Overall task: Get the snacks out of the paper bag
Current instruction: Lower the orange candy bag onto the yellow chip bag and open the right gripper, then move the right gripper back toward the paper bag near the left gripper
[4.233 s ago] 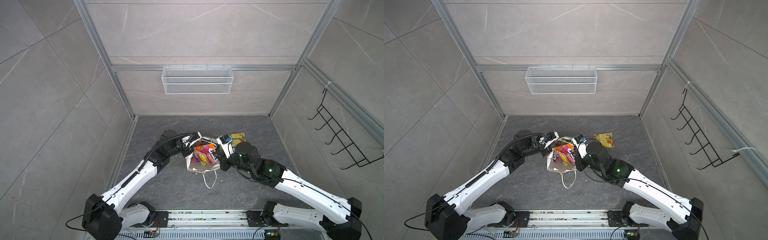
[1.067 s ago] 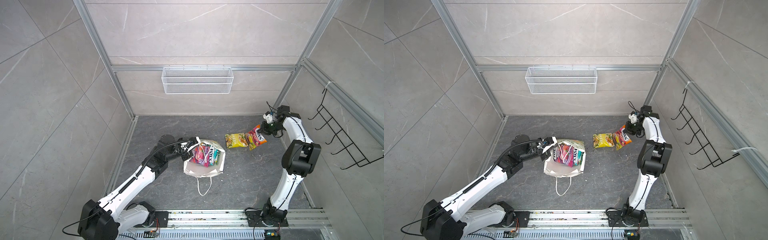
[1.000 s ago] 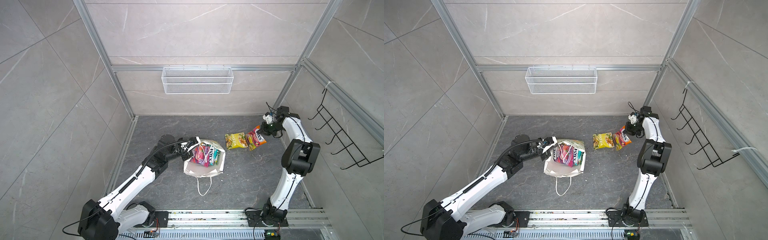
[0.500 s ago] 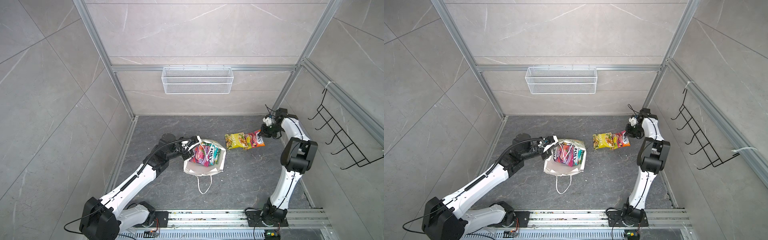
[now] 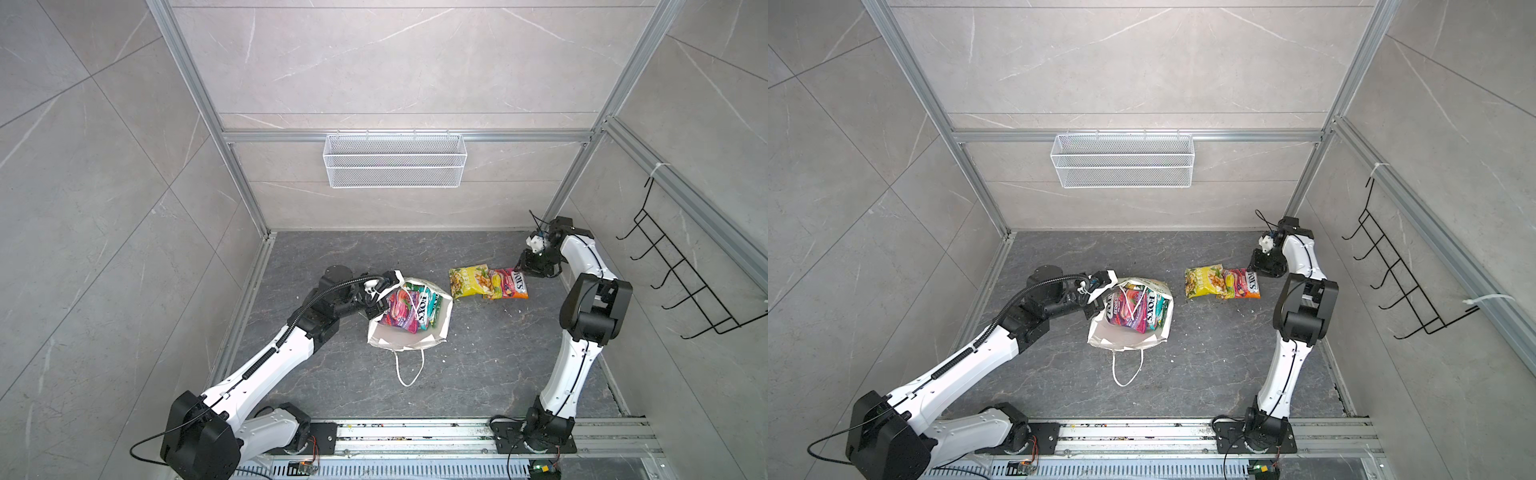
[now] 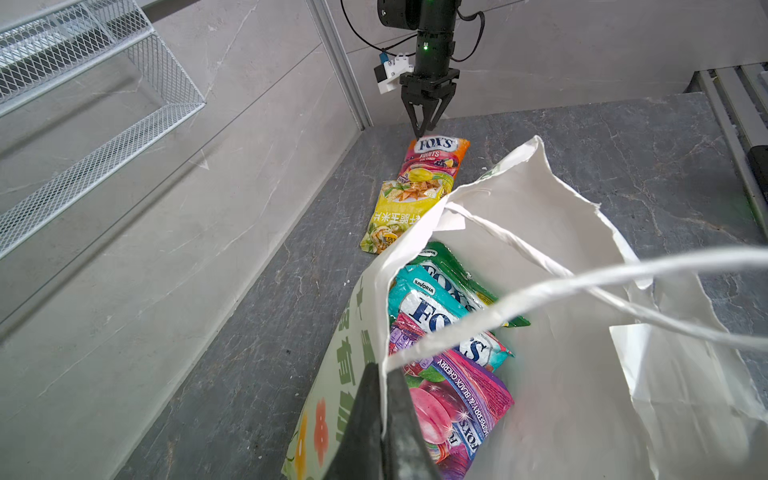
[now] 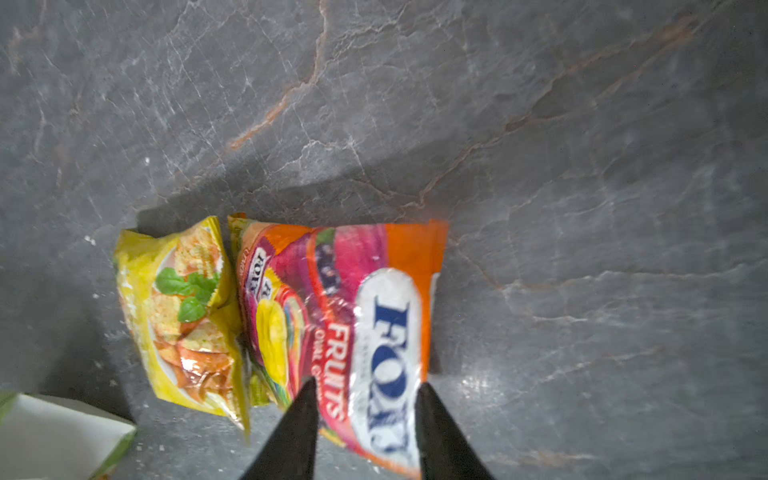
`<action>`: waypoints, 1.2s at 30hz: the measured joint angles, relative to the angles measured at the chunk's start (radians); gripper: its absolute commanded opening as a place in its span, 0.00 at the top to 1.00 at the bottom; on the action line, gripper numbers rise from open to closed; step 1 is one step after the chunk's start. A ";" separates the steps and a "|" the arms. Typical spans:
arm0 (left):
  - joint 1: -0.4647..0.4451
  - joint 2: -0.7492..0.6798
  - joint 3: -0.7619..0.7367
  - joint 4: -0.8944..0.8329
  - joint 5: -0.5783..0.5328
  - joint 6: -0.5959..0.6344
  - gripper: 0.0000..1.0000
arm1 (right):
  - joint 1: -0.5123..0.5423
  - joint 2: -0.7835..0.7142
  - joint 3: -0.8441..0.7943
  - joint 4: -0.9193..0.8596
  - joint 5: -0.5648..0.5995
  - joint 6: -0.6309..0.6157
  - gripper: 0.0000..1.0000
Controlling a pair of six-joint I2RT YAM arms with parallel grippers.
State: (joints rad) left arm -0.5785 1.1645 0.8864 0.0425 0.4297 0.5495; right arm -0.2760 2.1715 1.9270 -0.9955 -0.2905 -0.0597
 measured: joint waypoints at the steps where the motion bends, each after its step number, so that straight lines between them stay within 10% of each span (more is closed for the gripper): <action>1: 0.000 0.000 0.000 -0.001 0.000 0.000 1.00 | 0.002 0.000 0.005 0.001 0.011 0.002 0.52; 10: 0.000 0.002 0.018 -0.018 -0.002 0.000 1.00 | 0.043 -0.093 -0.016 0.017 0.039 0.074 0.62; 22: 0.000 0.005 0.018 -0.020 -0.005 -0.001 1.00 | 0.439 -0.906 -0.930 0.504 0.090 0.453 0.89; 36: -0.001 -0.002 0.018 -0.017 -0.010 -0.027 1.00 | 0.755 -0.773 -1.283 0.864 0.053 0.802 0.94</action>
State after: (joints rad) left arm -0.5793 1.1622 0.9039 0.0254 0.4198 0.5228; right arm 0.4789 1.3983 0.6445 -0.1314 -0.2375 0.7422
